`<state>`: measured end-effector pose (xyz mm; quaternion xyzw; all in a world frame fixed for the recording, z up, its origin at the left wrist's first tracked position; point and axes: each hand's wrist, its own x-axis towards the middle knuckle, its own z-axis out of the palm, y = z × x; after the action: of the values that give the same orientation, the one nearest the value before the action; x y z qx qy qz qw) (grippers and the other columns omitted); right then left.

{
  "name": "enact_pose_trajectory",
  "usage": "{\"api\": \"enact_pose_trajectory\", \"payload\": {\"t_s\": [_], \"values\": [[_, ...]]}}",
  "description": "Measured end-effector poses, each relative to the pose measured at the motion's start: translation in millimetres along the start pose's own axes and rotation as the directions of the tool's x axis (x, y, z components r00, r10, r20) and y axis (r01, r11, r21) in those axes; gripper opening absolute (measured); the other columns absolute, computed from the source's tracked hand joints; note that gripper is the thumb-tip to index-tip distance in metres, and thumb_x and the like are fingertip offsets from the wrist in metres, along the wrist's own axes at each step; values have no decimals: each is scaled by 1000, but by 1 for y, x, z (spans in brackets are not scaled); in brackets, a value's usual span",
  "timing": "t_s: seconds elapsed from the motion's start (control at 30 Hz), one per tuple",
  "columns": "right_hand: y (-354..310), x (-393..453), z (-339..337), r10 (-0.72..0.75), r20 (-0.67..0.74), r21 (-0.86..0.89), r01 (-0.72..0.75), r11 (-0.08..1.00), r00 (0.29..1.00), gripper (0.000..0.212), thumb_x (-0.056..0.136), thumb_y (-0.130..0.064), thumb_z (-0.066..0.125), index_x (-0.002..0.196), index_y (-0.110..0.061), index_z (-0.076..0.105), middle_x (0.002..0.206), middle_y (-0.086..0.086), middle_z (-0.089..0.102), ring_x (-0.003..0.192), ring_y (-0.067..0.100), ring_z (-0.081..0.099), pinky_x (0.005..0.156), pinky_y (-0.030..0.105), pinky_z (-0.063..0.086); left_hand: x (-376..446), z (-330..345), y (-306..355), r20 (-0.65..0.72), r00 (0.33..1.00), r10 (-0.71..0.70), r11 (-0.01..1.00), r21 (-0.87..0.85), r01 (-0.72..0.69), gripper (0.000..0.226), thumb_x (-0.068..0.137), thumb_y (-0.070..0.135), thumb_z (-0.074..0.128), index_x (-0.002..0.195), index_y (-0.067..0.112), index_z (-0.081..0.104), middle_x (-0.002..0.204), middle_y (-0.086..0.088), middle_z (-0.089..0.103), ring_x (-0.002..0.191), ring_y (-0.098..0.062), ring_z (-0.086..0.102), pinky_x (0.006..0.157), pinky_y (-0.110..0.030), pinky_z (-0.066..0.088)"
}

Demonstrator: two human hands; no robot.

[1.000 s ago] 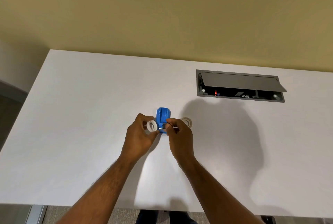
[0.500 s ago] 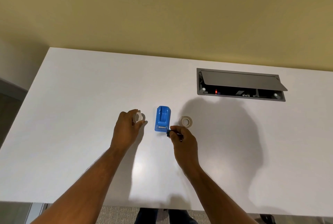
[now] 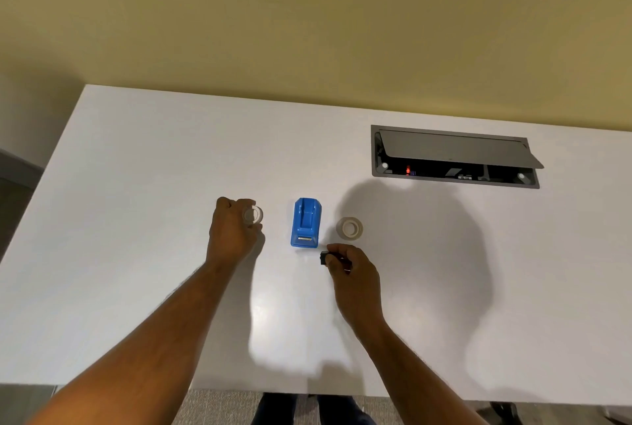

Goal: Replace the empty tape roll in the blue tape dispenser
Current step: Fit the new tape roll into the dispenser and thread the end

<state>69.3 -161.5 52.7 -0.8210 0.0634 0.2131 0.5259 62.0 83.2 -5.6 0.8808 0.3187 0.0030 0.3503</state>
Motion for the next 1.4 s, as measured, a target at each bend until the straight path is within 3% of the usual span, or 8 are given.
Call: {"api": "enact_pose_trajectory", "payload": {"t_s": [0.37, 0.57, 0.77, 0.97, 1.07, 1.13, 1.23, 1.4], "values": [[0, 3, 1, 41, 37, 119, -45, 992, 998, 17, 97, -16, 62, 110, -23, 71, 96, -7, 76, 92, 11, 71, 88, 32, 60, -15, -1, 6, -67, 998, 17, 1000, -11, -17, 54, 71, 9, 84, 117, 22, 60, 108, 1, 41, 98, -26, 56, 78, -28, 42], [0, 4, 3, 93, 110, 204, -115, 972, 989, 23, 93, -9, 62, 104, -26, 72, 91, -10, 78, 88, 9, 73, 78, 25, 60, -76, 4, 51, -89, 914, 395, 914, -60, -401, 44, 83, 3, 57, 126, 14, 60, 111, -7, 57, 104, -23, 53, 90, -30, 46], [-1, 4, 8, 106, 111, 179, -125, 976, 988, 17, 91, -14, 65, 102, -26, 67, 86, -11, 74, 77, 3, 69, 66, 14, 53, -119, 22, 67, 102, 926, 363, 911, -246, -331, 39, 87, 33, 49, 125, 33, 55, 117, 16, 58, 107, -2, 56, 91, -9, 44], [3, 7, 6, 110, 123, 180, -131, 975, 986, 11, 92, -17, 65, 100, -25, 65, 81, -9, 74, 71, 2, 68, 65, 14, 54, -113, 27, 55, 99, 908, 407, 900, -210, -381, 28, 96, 32, 58, 123, 35, 58, 117, 10, 68, 106, 2, 55, 91, 0, 38], [7, 13, 6, 101, 95, 75, -108, 991, 990, 6, 95, -28, 64, 93, -24, 67, 80, -7, 75, 74, 8, 71, 68, 22, 57, -109, 24, 54, 92, 912, 400, 902, -217, -374, 25, 98, 31, 55, 122, 35, 57, 113, 8, 67, 100, -3, 60, 86, -4, 45], [12, 20, 4, 87, -43, -75, -90, 993, 995, 11, 95, -32, 65, 87, -24, 67, 79, -6, 73, 75, 13, 69, 67, 23, 51, -107, 23, 53, 87, 926, 366, 914, -221, -341, 24, 99, 24, 59, 121, 34, 58, 112, 10, 65, 94, -5, 63, 82, -14, 52], [17, 37, -7, -3, -238, -292, -68, 954, 971, 17, 91, -28, 72, 104, -21, 65, 104, -2, 63, 85, 16, 63, 74, 26, 47, -108, 24, 50, 87, 935, 345, 919, -234, -317, 25, 99, 20, 62, 120, 33, 59, 111, 13, 62, 93, -4, 64, 80, -20, 54], [21, 67, -18, -219, -65, -540, 151, 828, 973, 50, 85, -18, 75, 130, -26, 56, 127, 3, 51, 111, 22, 55, 83, 29, 51, -113, 25, 50, 92, 938, 334, 924, -227, -307, 25, 98, 19, 62, 121, 28, 62, 110, 12, 61, 94, -4, 63, 81, -17, 52]]}}
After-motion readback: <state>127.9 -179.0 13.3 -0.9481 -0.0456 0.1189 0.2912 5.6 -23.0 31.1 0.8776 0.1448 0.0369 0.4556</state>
